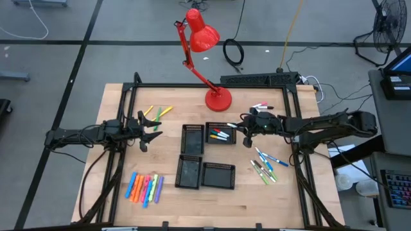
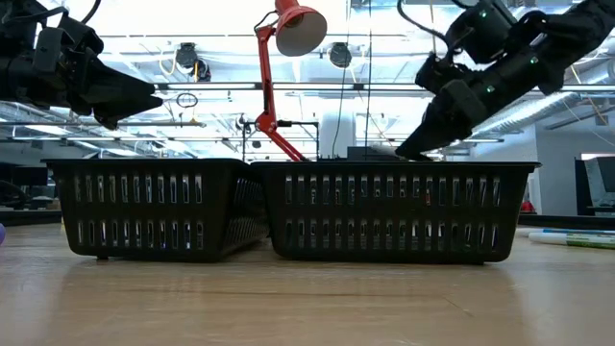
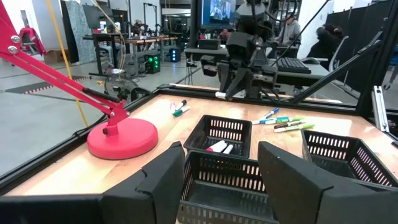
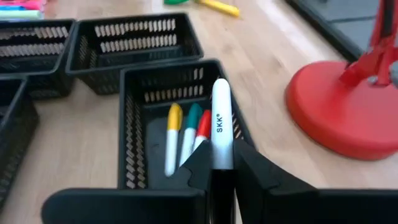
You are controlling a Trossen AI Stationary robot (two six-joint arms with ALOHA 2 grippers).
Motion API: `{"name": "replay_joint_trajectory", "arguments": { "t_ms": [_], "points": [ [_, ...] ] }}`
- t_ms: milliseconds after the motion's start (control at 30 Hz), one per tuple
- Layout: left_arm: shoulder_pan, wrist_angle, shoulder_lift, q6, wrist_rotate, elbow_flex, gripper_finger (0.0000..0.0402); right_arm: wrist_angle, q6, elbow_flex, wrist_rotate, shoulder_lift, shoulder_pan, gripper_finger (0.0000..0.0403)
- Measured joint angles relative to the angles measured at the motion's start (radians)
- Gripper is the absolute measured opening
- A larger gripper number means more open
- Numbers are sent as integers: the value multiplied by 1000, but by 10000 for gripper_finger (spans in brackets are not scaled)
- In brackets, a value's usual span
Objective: Pick & Place Markers
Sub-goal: Put the black highlighter pen into the top right black bin
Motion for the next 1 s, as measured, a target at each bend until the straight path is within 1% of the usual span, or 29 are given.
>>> {"name": "replay_joint_trajectory", "arguments": {
  "t_ms": [167,300,833,1000],
  "points": [
    [0,0,0,0,0,0,209,5,0,18,0,13,29,29],
    [0,0,0,0,0,0,209,24,0,42,0,50,49,32],
    [0,-1,0,0,0,0,209,23,-31,218,-5,362,89,31],
    [0,-1,0,0,0,0,209,23,-45,246,-7,422,89,32]
  ]
}}
